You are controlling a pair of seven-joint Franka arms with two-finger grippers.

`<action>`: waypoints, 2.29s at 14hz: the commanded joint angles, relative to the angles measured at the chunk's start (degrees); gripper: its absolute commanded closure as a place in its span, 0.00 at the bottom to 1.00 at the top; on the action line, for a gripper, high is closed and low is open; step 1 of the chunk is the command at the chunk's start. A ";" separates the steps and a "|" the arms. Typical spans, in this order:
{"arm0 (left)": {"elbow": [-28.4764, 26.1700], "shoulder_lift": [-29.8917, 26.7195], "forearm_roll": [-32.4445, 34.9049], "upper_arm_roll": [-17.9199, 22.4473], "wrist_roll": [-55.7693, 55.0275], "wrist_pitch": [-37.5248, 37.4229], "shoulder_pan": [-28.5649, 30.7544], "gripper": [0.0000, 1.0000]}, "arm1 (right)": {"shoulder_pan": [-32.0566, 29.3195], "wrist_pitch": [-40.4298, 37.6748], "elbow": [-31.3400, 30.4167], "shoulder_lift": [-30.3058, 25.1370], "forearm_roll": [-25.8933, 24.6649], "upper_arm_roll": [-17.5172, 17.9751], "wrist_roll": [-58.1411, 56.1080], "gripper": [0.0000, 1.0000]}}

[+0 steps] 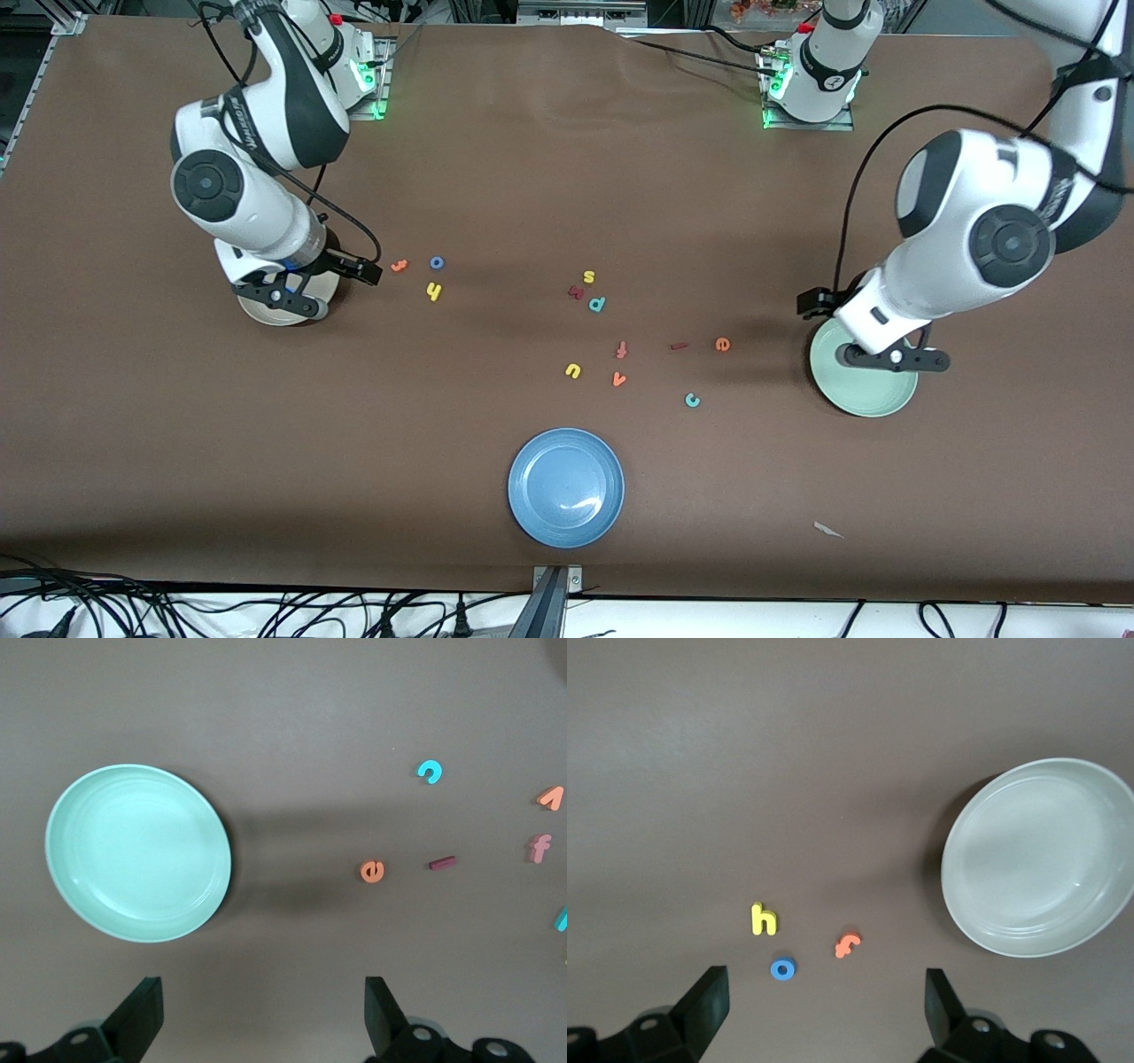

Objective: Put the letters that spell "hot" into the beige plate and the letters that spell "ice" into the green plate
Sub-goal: 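Reach the left gripper to the orange e while the right gripper reaches the f, then grasp the orange e with the left gripper while the right gripper grasps the f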

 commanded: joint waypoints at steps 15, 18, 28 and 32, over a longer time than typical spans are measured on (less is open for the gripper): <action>-14.71 7.79 -3.82 -0.10 -4.52 32.36 -5.49 0.00 | 0.23 5.77 -6.75 0.16 -1.16 -0.13 1.64 0.02; -15.07 10.51 -3.73 -0.10 -4.52 35.09 -6.55 0.00 | 0.23 8.05 -8.51 0.16 -1.16 -0.13 1.64 0.02; -15.07 15.17 -2.94 -0.10 -6.54 37.73 -8.39 0.00 | 0.31 14.55 -13.52 0.51 -1.16 -0.04 1.64 0.02; -14.98 15.26 -2.85 -0.01 -6.45 37.73 -8.48 0.11 | 0.40 23.34 -17.56 1.48 -1.16 -0.04 1.47 0.02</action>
